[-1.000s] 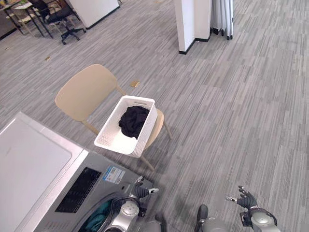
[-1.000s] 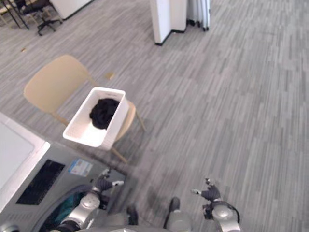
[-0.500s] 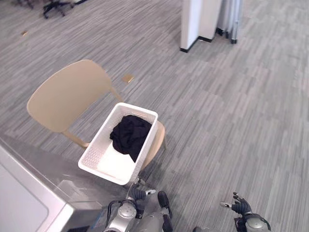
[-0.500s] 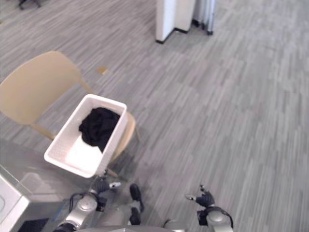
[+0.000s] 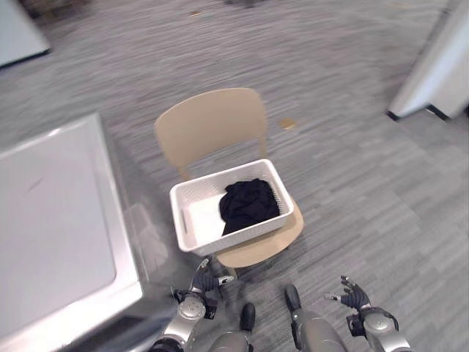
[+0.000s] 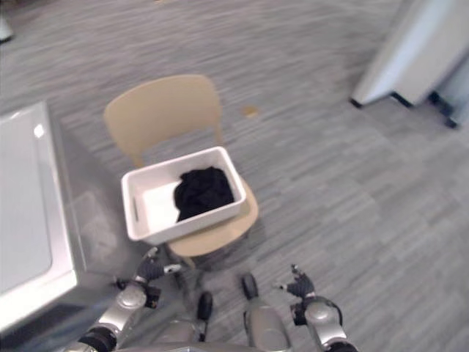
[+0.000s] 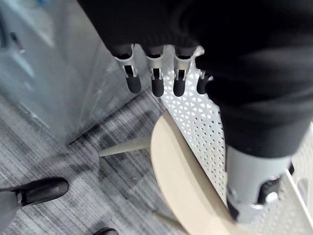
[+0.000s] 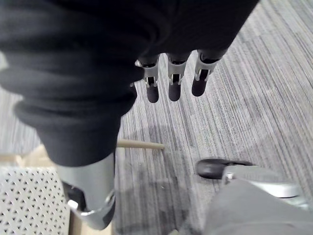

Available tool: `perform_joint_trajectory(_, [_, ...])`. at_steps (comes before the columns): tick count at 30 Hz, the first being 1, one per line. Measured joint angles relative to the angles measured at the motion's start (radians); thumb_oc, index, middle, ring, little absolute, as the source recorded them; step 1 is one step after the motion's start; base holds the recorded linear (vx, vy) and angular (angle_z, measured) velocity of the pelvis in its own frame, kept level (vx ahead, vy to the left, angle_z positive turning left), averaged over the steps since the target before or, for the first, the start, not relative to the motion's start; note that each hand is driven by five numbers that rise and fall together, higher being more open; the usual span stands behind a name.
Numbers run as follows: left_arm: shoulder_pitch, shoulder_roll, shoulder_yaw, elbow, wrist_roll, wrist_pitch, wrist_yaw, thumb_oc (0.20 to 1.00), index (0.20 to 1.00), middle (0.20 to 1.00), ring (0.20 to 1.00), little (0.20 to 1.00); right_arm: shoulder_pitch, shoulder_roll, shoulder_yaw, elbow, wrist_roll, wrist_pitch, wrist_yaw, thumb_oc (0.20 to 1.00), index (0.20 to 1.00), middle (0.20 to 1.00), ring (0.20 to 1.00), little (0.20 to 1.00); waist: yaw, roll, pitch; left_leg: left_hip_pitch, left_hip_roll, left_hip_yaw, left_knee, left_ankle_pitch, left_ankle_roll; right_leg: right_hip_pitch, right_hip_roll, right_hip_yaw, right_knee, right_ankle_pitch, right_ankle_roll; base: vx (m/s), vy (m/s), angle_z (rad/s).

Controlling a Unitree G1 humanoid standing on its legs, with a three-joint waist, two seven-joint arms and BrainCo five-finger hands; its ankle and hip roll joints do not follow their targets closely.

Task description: Grab the laundry basket,head to the washer,open it,put in the laundry and shut it.

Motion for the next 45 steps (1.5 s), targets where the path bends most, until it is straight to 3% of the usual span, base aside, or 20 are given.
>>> perform_joint_trajectory(1, [0.020,-0.005,-0.012,0.002,0.000,-0.001,-0.002,1.000,1.000,1.000,1.000,1.000,-0.006,-0.009,-0.006,0.019,0.000,0.000,0.001,1.000,1.000,1.000,1.000,1.000,0.000,0.004,-0.006,-0.029,0.038,0.039,0.022,-0.039,-0.030,0.004,-0.003,-0.090,0.007,0.018,-0.019,0.03,-0.257,1.55])
perform_joint_trajectory(2, [0.022,-0.005,-0.011,0.003,0.000,0.000,-0.003,1.000,1.000,1.000,1.000,1.000,-0.020,-0.012,-0.010,0.024,0.000,0.000,0.001,1.000,1.000,1.000,1.000,1.000,0.006,0.020,-0.013,-0.056,0.060,0.062,0.045,-0.066,-0.046,-0.001,0.001,-0.124,0.006,0.018,-0.020,0.09,-0.275,1.68])
perform_joint_trajectory(4, [0.019,-0.007,-0.010,0.002,-0.002,0.001,-0.007,1.000,1.000,1.000,1.000,1.000,-0.051,-0.030,-0.013,0.016,-0.001,-0.002,0.001,1.000,1.000,1.000,1.000,1.000,0.020,0.005,-0.006,-0.132,0.060,0.114,0.158,-0.118,-0.096,-0.004,-0.020,-0.190,-0.018,0.019,-0.022,0.08,-0.206,1.21])
perform_joint_trajectory(5, [0.023,-0.008,-0.010,0.003,-0.002,0.002,-0.019,1.000,1.000,1.000,1.000,1.000,-0.054,-0.048,-0.008,-0.013,-0.002,-0.002,0.001,1.000,1.000,1.000,1.000,1.000,0.019,0.009,-0.009,-0.139,0.040,0.155,0.179,-0.119,-0.097,0.031,-0.037,-0.240,-0.062,0.019,-0.021,0.03,-0.083,0.96])
perform_joint_trajectory(7, [0.030,-0.007,-0.008,-0.001,-0.002,0.001,-0.020,1.000,1.000,1.000,1.000,1.000,-0.045,-0.070,-0.008,-0.055,-0.011,-0.002,-0.001,1.000,1.000,1.000,1.000,1.000,0.018,0.001,-0.007,-0.122,0.032,0.191,0.173,-0.122,-0.093,0.057,-0.040,-0.266,-0.086,0.020,-0.022,0.01,-0.021,0.96])
perform_joint_trajectory(8, [0.031,-0.005,-0.002,-0.007,-0.002,0.002,-0.020,1.000,1.000,1.000,1.000,1.000,-0.027,-0.097,-0.005,-0.126,-0.014,-0.008,-0.003,1.000,1.000,1.000,1.000,1.000,-0.001,0.000,-0.006,-0.107,0.037,0.273,0.172,-0.123,-0.089,0.070,-0.045,-0.323,-0.105,0.020,-0.022,0.01,0.004,0.94])
perform_joint_trajectory(9, [0.033,-0.003,0.003,-0.013,-0.002,0.002,-0.021,1.000,1.000,1.000,1.000,1.000,-0.035,-0.102,-0.014,-0.146,-0.026,-0.007,-0.004,1.000,1.000,1.000,1.000,1.000,-0.002,0.005,-0.010,-0.093,0.039,0.291,0.157,-0.124,-0.088,0.072,-0.045,-0.326,-0.104,0.020,-0.022,0.06,0.014,1.01])
perform_joint_trajectory(10, [0.044,0.000,0.014,-0.036,0.000,0.002,-0.022,1.000,1.000,1.000,1.000,1.000,-0.025,-0.129,-0.011,-0.223,-0.058,-0.004,-0.005,1.000,1.000,1.000,1.000,1.000,-0.009,0.005,-0.010,-0.068,0.064,0.372,0.132,-0.127,-0.082,0.071,-0.045,-0.351,-0.106,0.020,-0.022,0.09,0.020,0.66])
perform_joint_trajectory(12, [0.054,0.005,0.021,-0.043,0.004,0.002,-0.025,1.000,1.000,1.000,1.000,1.000,-0.018,-0.195,-0.017,-0.342,-0.135,-0.010,-0.006,1.000,1.000,1.000,1.000,1.000,-0.018,0.016,-0.014,-0.031,0.095,0.420,0.067,-0.117,-0.092,0.066,-0.042,-0.391,-0.098,0.021,-0.023,0.14,0.031,0.62])
perform_joint_trajectory(18, [0.142,0.040,0.058,-0.035,0.041,0.001,-0.030,1.000,1.000,1.000,1.000,1.000,-0.114,-0.299,0.013,-0.404,-0.250,-0.018,-0.013,1.000,1.000,1.000,1.000,1.000,0.013,-0.002,-0.031,-0.016,0.080,0.439,0.043,-0.079,-0.087,0.078,-0.064,-0.399,-0.097,0.032,-0.021,0.12,0.054,0.08])
perform_joint_trajectory(23, [0.140,0.074,0.061,-0.004,0.041,0.000,-0.031,1.000,1.000,1.000,1.000,1.000,-0.276,-0.378,0.142,-0.367,-0.332,-0.032,-0.024,1.000,1.000,1.000,1.000,1.000,0.048,-0.013,-0.036,-0.040,0.050,0.410,0.041,-0.043,-0.082,0.060,-0.094,-0.422,-0.104,0.107,-0.027,0.04,0.032,0.26])
perform_joint_trajectory(26, [0.090,0.073,0.059,0.023,0.040,-0.018,-0.029,1.000,1.000,1.000,1.000,1.000,-0.484,-0.375,0.290,-0.119,-0.406,-0.031,-0.051,1.000,1.000,1.000,1.000,1.000,0.102,-0.005,-0.029,-0.110,0.045,0.360,0.076,-0.041,-0.086,0.053,-0.097,-0.480,-0.150,0.123,-0.047,0.01,0.021,0.45])
perform_joint_trajectory(28, [0.077,0.077,0.060,0.033,0.038,-0.026,-0.023,1.000,1.000,1.000,1.000,1.000,-0.533,-0.366,0.299,-0.033,-0.406,-0.020,-0.057,1.000,1.000,1.000,1.000,1.000,0.140,0.006,-0.017,-0.136,0.042,0.354,0.091,-0.041,-0.088,0.056,-0.097,-0.494,-0.173,0.129,-0.055,-0.01,0.036,0.44])
perform_joint_trajectory(30, [0.064,0.085,0.059,0.031,0.033,-0.032,-0.017,1.000,1.000,1.000,1.000,1.000,-0.632,-0.336,0.298,0.106,-0.405,-0.008,-0.085,1.000,1.000,1.000,1.000,1.000,0.150,-0.005,0.026,-0.240,0.028,0.355,0.243,-0.051,-0.097,0.053,-0.123,-0.503,-0.192,0.139,-0.061,-0.01,0.020,0.30])
perform_joint_trajectory(31, [0.061,0.085,0.057,0.032,0.028,-0.033,-0.016,1.000,1.000,1.000,1.000,1.000,-0.652,-0.337,0.296,0.132,-0.405,-0.001,-0.090,1.000,1.000,1.000,1.000,1.000,0.162,-0.002,0.037,-0.266,0.023,0.356,0.235,-0.070,-0.096,0.046,-0.129,-0.508,-0.191,0.140,-0.061,-0.03,0.033,0.24])
perform_joint_trajectory(32, [0.069,0.077,0.047,0.036,0.027,-0.033,-0.013,1.000,1.000,1.000,1.000,1.000,-0.693,-0.337,0.297,0.187,-0.405,0.004,-0.102,1.000,1.000,1.000,1.000,1.000,0.165,0.039,0.042,-0.253,0.044,0.351,0.103,0.008,-0.095,0.037,-0.107,-0.517,-0.187,0.139,-0.061,-0.02,0.020,0.08])
perform_joint_trajectory(33, [0.076,0.074,0.046,0.038,0.027,-0.034,-0.012,1.000,1.000,1.000,1.000,1.000,-0.706,-0.341,0.289,0.192,-0.405,0.009,-0.116,1.000,1.000,1.000,1.000,1.000,0.170,0.065,0.054,-0.248,0.061,0.355,0.064,0.032,-0.090,0.034,-0.095,-0.521,-0.185,0.134,-0.054,-0.04,0.028,0.04])
perform_joint_trajectory(37, [0.014,0.079,0.026,0.032,-0.012,-0.043,0.010,1.000,1.000,1.000,1.000,1.000,-0.770,-0.333,0.297,0.350,-0.405,0.036,-0.133,1.000,1.000,1.000,1.000,1.000,0.210,0.073,0.103,-0.278,0.034,0.349,0.038,0.059,-0.081,-0.012,-0.118,-0.523,-0.181,0.139,-0.040,-0.04,0.007,0.08])
perform_joint_trajectory(44, [-0.072,0.083,-0.041,0.031,-0.012,-0.046,0.019,1.000,1.000,1.000,1.000,1.000,-0.790,-0.277,0.294,0.523,-0.437,0.077,-0.149,1.000,1.000,1.000,1.000,1.000,0.214,0.101,0.130,-0.315,0.022,0.288,0.016,0.088,-0.091,-0.017,-0.116,-0.575,-0.211,0.145,-0.023,-0.03,-0.023,0.22])
perform_joint_trajectory(45, [-0.074,0.083,-0.046,0.031,-0.012,-0.045,0.019,1.000,1.000,1.000,1.000,1.000,-0.790,-0.272,0.280,0.523,-0.432,0.079,-0.149,0.529,0.529,0.529,0.529,0.529,0.213,0.101,0.130,-0.314,0.022,0.286,0.016,0.088,-0.091,-0.015,-0.115,-0.575,-0.213,0.145,-0.023,-0.01,-0.022,0.04])
